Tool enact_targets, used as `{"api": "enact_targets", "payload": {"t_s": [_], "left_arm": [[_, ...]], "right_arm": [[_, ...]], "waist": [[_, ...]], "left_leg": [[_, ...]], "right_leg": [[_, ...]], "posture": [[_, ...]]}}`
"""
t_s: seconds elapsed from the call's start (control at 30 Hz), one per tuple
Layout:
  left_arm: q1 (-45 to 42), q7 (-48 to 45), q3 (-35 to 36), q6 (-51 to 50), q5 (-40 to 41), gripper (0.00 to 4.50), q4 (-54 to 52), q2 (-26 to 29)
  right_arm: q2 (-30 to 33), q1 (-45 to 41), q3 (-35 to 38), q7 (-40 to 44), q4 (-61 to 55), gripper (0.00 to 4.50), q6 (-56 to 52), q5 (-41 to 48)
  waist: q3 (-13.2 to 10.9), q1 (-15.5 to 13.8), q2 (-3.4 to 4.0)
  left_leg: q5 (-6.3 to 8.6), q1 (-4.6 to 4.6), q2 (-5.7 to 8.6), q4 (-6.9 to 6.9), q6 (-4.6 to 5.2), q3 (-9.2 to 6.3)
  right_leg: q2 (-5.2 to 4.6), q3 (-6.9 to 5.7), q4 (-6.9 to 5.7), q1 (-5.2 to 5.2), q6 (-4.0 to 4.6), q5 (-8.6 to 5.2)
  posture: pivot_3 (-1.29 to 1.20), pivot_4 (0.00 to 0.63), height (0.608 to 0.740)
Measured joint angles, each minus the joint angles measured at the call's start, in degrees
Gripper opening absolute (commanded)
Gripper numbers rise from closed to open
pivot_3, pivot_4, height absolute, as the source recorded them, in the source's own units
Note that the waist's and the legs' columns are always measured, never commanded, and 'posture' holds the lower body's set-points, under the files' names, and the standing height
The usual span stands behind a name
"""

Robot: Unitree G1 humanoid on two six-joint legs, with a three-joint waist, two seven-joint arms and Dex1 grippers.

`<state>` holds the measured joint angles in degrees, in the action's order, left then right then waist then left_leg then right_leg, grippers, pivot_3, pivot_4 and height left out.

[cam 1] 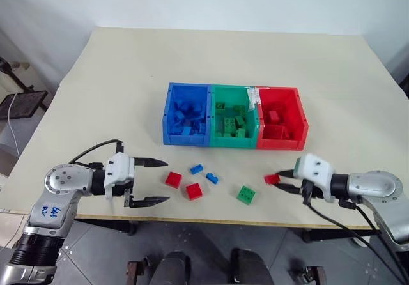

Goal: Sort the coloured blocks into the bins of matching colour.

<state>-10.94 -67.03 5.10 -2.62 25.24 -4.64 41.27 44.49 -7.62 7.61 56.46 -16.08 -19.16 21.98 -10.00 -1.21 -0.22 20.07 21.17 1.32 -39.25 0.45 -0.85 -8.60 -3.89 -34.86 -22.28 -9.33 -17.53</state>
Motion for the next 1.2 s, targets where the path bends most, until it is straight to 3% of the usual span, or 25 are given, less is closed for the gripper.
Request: {"api": "enact_targets", "payload": {"t_s": [0.17,0.3,0.5,0.57,0.67,0.8,0.93,1.07,1.2], "left_arm": [[-1.20,4.32,2.98,-4.22,2.49,4.50,-3.48,-0.24],[-0.43,4.21,3.40,-4.24,1.55,4.50,-2.39,0.56],[-0.61,5.67,6.03,-4.59,1.42,4.50,0.52,1.62],[-0.20,5.67,6.09,-5.01,1.43,4.50,0.22,1.79],[0.89,4.58,5.77,-4.88,1.43,4.50,-0.82,2.21],[-1.26,3.63,4.04,-3.95,1.16,4.50,-1.44,1.55],[-4.56,2.57,-0.08,-0.48,-1.49,4.50,-1.51,0.19],[-6.41,-0.96,-4.54,2.29,-3.93,4.50,-0.65,0.18],[-7.62,-3.23,-5.21,2.85,-4.18,4.50,2.97,0.37]], "right_arm": [[-3.92,-9.62,9.07,-10.34,3.35,0.99,-6.98,6.45],[-3.21,-17.31,7.76,-13.96,12.31,0.99,-7.70,3.16],[-4.05,-23.63,2.46,-14.78,19.69,2.99,-4.35,-1.87],[-4.04,-22.73,2.18,-13.63,19.53,3.58,-3.34,-1.69],[-2.41,-13.67,4.22,-6.38,13.24,4.49,-3.22,2.94],[-0.06,1.35,10.17,2.92,6.27,4.49,-0.44,7.86],[4.04,11.53,14.18,10.09,7.97,4.49,7.87,5.40],[7.51,14.70,14.57,14.24,10.02,4.49,9.18,3.88],[8.60,12.05,9.56,15.88,5.49,4.49,4.89,5.50]], "waist": [[0.00,0.06,0.01],[-0.02,0.26,0.05],[-0.03,1.15,0.07],[-0.03,1.27,0.06],[-0.03,0.97,0.06],[-0.04,0.10,0.07],[-0.04,-0.14,0.07],[-0.05,0.31,0.10],[-0.05,1.12,0.11]], "left_leg": [[0.03,0.01,0.03,0.03,-0.05,-0.01],[0.02,0.03,0.25,0.05,-0.04,0.04],[0.03,0.07,0.24,0.12,-0.04,-0.03],[0.04,0.08,0.27,0.12,-0.01,-0.02],[0.09,0.14,0.10,0.13,-0.04,-0.05],[0.11,0.12,0.27,0.03,-0.01,0.05],[0.09,-0.13,0.25,-0.01,0.03,0.43],[0.10,-0.22,0.10,0.04,0.01,0.52],[0.11,-0.25,0.00,0.04,-0.01,0.30]], "right_leg": [[0.02,-0.03,-0.10,-0.09,0.00,0.00],[0.03,-0.01,-0.10,-0.14,0.01,0.00],[0.02,-0.06,-0.15,-0.20,0.01,0.00],[-0.01,-0.07,-0.14,-0.19,0.01,0.00],[-0.02,-0.31,-0.18,-0.16,0.01,0.00],[-0.03,-0.35,-0.06,-0.05,0.01,0.00],[-0.01,-0.33,0.15,0.27,0.01,0.00],[0.07,-0.32,0.19,0.29,0.02,-0.01],[0.09,-0.37,0.16,0.29,0.05,0.00]], "posture": [[0.00,0.150,0.740],[0.00,0.150,0.740],[0.00,0.150,0.740],[0.00,0.150,0.740],[0.00,0.150,0.740],[0.00,0.150,0.740],[0.00,0.150,0.740],[0.00,0.150,0.740],[0.00,0.150,0.740]]}}
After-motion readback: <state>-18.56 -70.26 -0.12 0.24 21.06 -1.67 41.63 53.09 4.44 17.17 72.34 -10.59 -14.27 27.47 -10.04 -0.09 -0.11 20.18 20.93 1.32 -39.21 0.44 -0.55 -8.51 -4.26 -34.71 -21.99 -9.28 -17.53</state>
